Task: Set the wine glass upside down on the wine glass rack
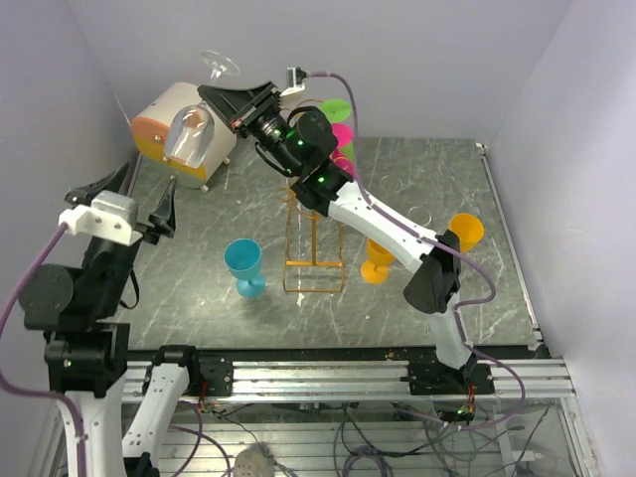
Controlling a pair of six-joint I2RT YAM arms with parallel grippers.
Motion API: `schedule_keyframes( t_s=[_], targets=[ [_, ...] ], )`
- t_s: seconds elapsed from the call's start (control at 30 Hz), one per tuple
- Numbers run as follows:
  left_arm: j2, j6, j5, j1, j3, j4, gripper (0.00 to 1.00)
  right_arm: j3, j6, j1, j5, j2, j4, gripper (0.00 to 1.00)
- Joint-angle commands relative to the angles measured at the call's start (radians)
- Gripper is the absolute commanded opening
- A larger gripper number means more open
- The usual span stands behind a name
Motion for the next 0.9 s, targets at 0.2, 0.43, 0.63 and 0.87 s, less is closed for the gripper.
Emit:
schedule_keyframes(
  t_s=[0.2,0.43,0.63,0.87],
  targets=[
    [0.003,0.018,-0.054,-0.005,0.150,-0.327,0.78,0.010,-0.302,-0.001,0.120,-0.148,-0.004,0.00],
    [0.262,-0.017,-0.364,-0.004,0.302,-0.494,0.78,-0.011,-0.530,0.000,0.090,-0.255,-0.085,0.00],
    [0.458,-0.012,-0.250,-0.004,0.371,-0.645,0.77,-0.246,-0.837,-0.001,0.028,-0.499,-0.151,0.00],
    [0.586,-0.031,-0.081,0.017,0.399,-0.700,0.74,-0.538,-1.131,-0.074,0.093,-0.802,-0.233,0.00]
  ],
)
